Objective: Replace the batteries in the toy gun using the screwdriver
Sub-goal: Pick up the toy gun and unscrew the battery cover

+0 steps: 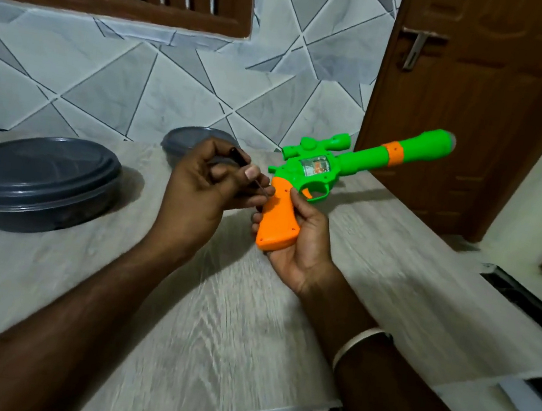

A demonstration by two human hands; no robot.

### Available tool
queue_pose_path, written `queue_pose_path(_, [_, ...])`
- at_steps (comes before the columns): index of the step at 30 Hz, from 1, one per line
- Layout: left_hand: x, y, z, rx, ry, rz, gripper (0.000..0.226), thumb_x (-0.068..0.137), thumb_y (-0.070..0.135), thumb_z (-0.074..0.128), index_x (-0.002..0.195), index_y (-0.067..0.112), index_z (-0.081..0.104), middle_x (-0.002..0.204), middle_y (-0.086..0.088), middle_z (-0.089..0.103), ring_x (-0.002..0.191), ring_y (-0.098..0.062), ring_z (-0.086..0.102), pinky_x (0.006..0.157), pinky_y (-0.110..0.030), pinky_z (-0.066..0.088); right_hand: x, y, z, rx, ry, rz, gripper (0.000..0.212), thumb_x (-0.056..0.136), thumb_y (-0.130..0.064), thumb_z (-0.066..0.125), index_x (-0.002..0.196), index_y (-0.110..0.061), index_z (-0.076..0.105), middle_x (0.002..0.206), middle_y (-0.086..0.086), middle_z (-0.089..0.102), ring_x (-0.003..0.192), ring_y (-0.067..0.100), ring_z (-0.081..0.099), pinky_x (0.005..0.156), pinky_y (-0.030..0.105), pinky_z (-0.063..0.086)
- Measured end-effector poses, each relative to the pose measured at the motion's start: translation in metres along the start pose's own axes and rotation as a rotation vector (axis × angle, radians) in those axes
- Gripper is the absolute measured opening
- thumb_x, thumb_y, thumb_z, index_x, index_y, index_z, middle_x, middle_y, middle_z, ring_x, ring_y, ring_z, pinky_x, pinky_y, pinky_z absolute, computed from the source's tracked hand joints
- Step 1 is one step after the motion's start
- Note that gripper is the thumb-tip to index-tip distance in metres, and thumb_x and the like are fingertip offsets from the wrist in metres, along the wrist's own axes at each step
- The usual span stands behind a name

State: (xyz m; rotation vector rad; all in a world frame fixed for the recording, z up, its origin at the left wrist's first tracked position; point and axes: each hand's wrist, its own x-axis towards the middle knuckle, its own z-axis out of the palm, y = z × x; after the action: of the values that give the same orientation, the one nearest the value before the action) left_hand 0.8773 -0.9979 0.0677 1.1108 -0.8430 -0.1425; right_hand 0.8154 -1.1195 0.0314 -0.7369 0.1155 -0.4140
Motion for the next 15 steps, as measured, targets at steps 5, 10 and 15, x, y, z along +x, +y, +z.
queue_pose_path(5, [-0.004,-0.009,0.010,0.037,-0.052,0.015,0.016,0.092,-0.003,0.065,0.097,0.011,0.060,0.088,-0.026,0.074,0.087,-0.047,0.073,0.083,-0.059,0.059,0.000,0.006,0.000,-0.014,-0.013,-0.001,0.036,0.101,-0.033,0.038,0.094,-0.018,0.070,0.084,0.004,0.063,0.067,0.018,0.053,0.063,0.030,0.041])
queue_pose_path(10, [-0.001,-0.013,0.000,0.068,0.067,0.027,0.014,0.096,-0.002,0.061,0.108,-0.005,0.055,0.092,-0.032,0.070,0.084,-0.036,0.076,0.080,-0.050,0.062,-0.005,0.007,0.001,-0.087,-0.032,0.052,0.030,0.096,-0.029,0.045,0.114,-0.011,0.062,0.085,0.009,0.062,0.066,0.020,0.053,0.057,0.028,0.044])
queue_pose_path(15, [0.002,-0.013,-0.013,0.114,0.174,0.039,0.010,0.099,0.002,0.058,0.096,0.012,0.058,0.088,-0.021,0.072,0.086,-0.035,0.076,0.081,-0.050,0.062,-0.010,0.004,0.003,-0.067,0.000,0.034,0.026,0.094,-0.018,0.048,0.116,-0.005,0.053,0.084,0.014,0.063,0.064,0.020,0.055,0.053,0.027,0.047])
